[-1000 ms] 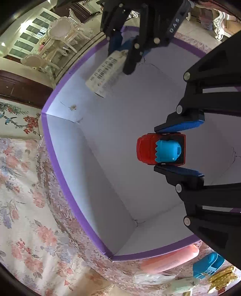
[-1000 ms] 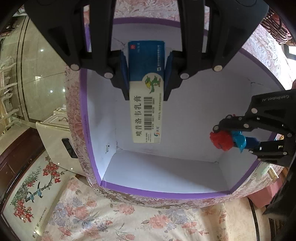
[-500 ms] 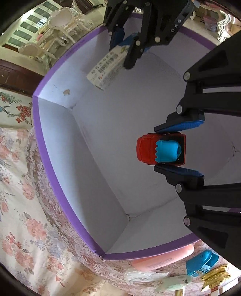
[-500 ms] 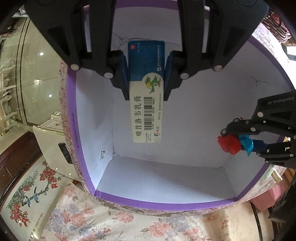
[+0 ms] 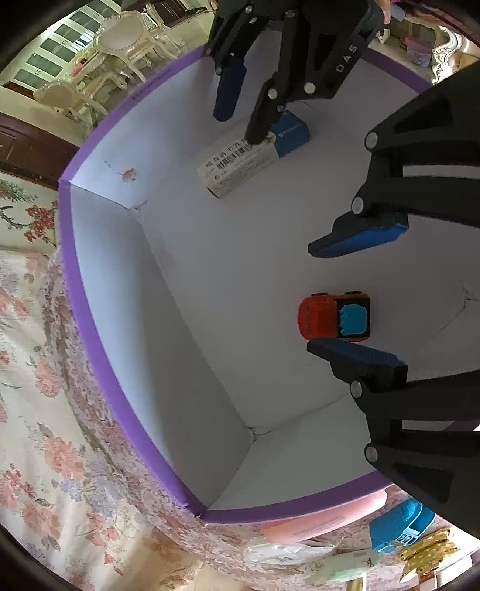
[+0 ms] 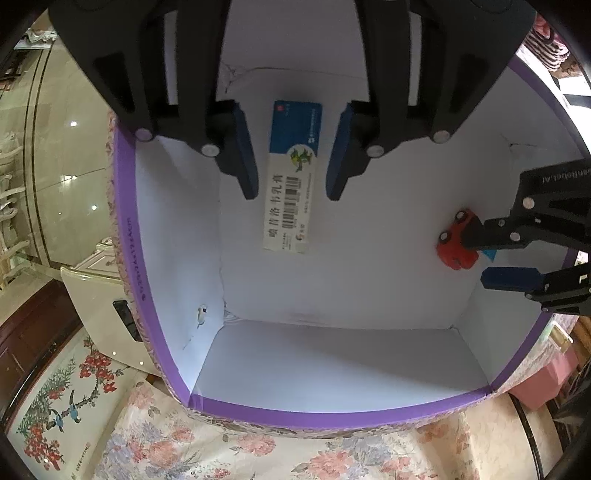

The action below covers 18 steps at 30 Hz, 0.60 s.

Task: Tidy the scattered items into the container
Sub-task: 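Carry both items over the purple box and open both tools to drop them, then withdraw both tools from the box toward the remaining items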

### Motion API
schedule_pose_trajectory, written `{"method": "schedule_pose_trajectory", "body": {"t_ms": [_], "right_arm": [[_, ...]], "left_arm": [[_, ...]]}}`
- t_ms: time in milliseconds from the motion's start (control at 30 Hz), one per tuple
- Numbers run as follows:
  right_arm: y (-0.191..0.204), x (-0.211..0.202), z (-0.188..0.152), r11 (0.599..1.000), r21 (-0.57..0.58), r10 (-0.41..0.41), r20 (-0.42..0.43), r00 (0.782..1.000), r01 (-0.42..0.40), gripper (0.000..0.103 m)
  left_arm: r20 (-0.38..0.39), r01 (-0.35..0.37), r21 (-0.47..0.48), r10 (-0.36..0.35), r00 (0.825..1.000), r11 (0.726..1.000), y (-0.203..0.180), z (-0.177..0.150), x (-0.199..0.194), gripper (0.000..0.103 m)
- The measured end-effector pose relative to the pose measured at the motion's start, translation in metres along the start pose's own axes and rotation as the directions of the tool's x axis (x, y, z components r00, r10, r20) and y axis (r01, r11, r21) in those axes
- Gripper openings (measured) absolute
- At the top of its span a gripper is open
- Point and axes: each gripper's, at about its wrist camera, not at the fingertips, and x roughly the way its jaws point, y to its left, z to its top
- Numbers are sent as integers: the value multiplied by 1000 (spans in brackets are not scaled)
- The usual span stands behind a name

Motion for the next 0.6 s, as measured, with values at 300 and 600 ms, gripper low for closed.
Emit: {"method": "schedule_pose_trajectory", "body": {"t_ms": [300, 600], "right_arm": [[4, -26, -3, 1000, 30, -10, 79, 997, 8, 51], [39, -55, -4, 1000, 14, -7, 140, 990, 5, 55]], "left_arm": [[106, 68, -19, -66, 992, 998, -1, -15, -28, 47], [205, 71, -78, -53, 977, 994, 39, -33, -63, 47]]}}
